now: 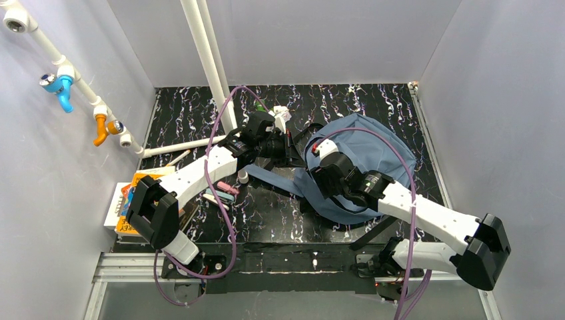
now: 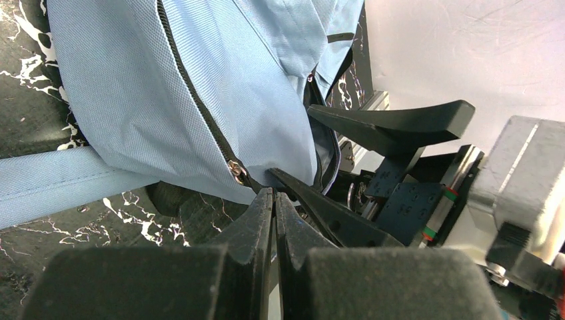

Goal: Pack the student bag
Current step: Unzip the student bag at the center of the board.

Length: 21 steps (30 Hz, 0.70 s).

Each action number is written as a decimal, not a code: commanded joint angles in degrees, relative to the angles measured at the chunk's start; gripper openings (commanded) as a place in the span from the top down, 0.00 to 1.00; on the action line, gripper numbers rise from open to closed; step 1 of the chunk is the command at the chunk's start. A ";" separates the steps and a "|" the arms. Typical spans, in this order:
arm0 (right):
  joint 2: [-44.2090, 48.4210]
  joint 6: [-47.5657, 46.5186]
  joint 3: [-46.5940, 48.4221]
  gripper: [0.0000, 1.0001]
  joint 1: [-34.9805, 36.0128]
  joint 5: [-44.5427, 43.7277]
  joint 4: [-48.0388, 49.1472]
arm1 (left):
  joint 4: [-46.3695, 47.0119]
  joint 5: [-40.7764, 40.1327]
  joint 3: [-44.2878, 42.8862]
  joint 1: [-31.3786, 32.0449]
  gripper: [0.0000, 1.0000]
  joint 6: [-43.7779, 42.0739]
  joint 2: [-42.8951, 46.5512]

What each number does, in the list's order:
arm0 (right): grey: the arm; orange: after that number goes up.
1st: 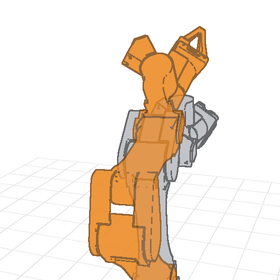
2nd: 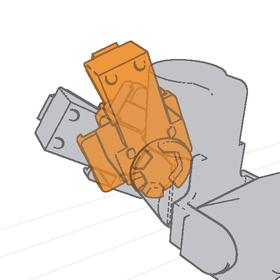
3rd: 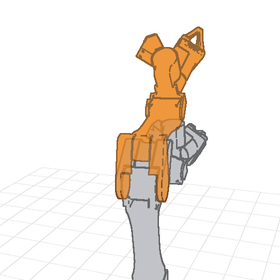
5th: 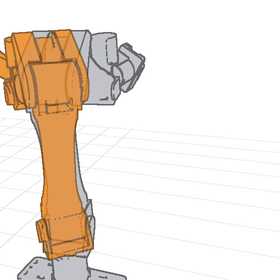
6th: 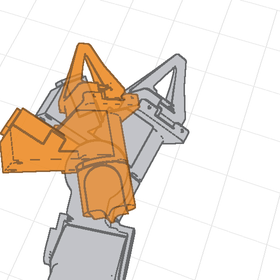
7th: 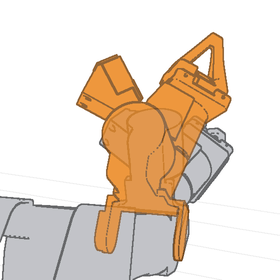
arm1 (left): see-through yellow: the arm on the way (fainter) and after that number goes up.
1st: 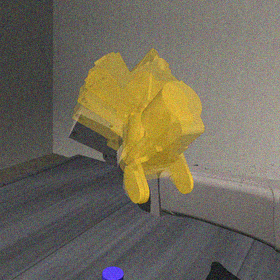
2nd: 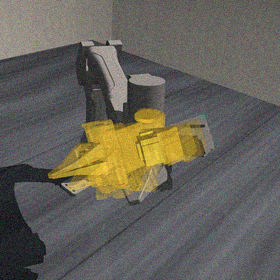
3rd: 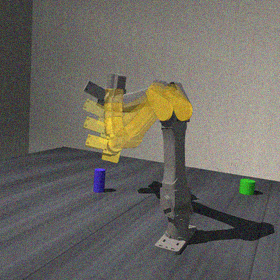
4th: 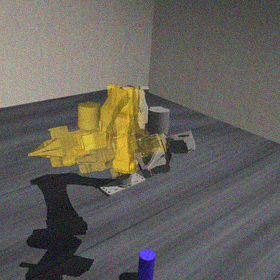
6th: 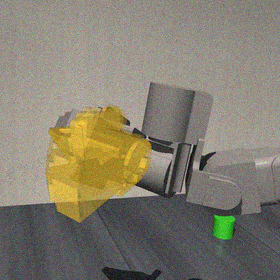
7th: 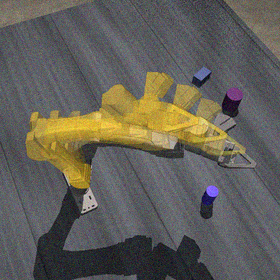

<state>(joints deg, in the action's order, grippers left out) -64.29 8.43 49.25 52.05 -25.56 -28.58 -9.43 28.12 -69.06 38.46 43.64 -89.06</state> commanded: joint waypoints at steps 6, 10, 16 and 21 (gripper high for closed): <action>2.22 1.33 1.64 0.32 0.68 -0.20 -4.05 | -0.13 1.85 -1.04 -0.40 1.00 -0.27 3.39; 4.15 1.87 4.59 0.31 0.68 2.95 -8.00 | -0.56 1.68 -1.33 -0.40 1.00 -0.70 3.22; 4.01 3.09 10.50 0.30 0.77 4.10 -16.87 | -0.85 1.22 -1.46 -0.50 1.00 -1.05 3.18; 3.02 4.33 11.81 0.30 0.77 6.92 -19.21 | -2.04 0.84 -3.39 -0.87 1.00 -1.64 2.60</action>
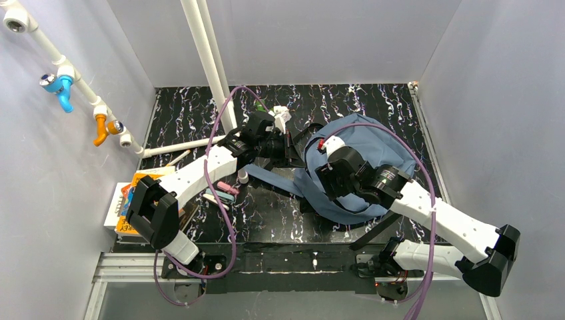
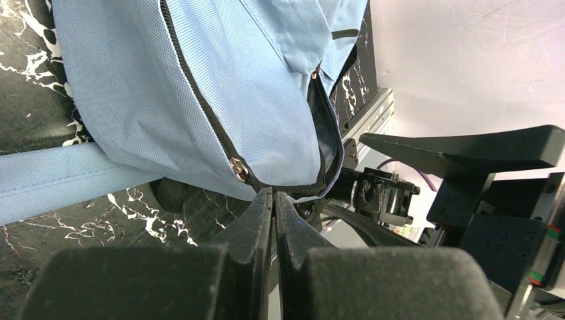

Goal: Pack the student bag
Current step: Unzip the student bag at the center of the board.

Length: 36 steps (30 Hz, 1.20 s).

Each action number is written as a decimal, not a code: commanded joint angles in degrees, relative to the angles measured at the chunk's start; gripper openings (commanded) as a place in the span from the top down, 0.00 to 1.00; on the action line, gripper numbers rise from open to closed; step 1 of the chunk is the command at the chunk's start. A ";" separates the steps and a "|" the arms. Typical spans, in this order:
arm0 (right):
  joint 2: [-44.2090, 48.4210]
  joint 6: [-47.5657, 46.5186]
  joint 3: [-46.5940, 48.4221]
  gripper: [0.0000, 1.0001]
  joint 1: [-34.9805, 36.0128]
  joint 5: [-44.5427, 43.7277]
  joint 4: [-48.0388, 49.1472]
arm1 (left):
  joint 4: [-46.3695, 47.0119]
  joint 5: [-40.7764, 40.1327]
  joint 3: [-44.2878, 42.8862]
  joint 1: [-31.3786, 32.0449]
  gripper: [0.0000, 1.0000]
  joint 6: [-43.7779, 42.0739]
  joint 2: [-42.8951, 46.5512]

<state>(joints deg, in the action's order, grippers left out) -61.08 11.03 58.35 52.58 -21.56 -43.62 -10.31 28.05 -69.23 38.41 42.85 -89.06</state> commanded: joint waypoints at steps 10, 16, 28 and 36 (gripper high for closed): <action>-4.35 6.53 2.30 0.38 0.25 1.49 -7.78 | -2.25 1.37 -5.61 -1.33 1.00 -1.31 2.03; -5.46 8.37 2.90 0.43 0.22 -4.90 -9.08 | -2.26 1.55 -5.24 -1.33 1.00 -1.12 2.04; -9.85 4.78 0.64 0.40 0.25 -4.26 -1.81 | -1.34 2.66 -5.29 -1.32 1.00 -0.53 1.49; -13.45 4.16 -2.98 0.58 0.26 -14.74 8.11 | -0.72 3.71 -5.57 -1.37 1.00 0.17 0.68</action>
<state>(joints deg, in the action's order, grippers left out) -72.42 14.96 56.73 52.69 -28.40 -41.95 -12.25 28.97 -72.18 37.69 42.59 -89.60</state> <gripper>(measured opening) 0.544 0.013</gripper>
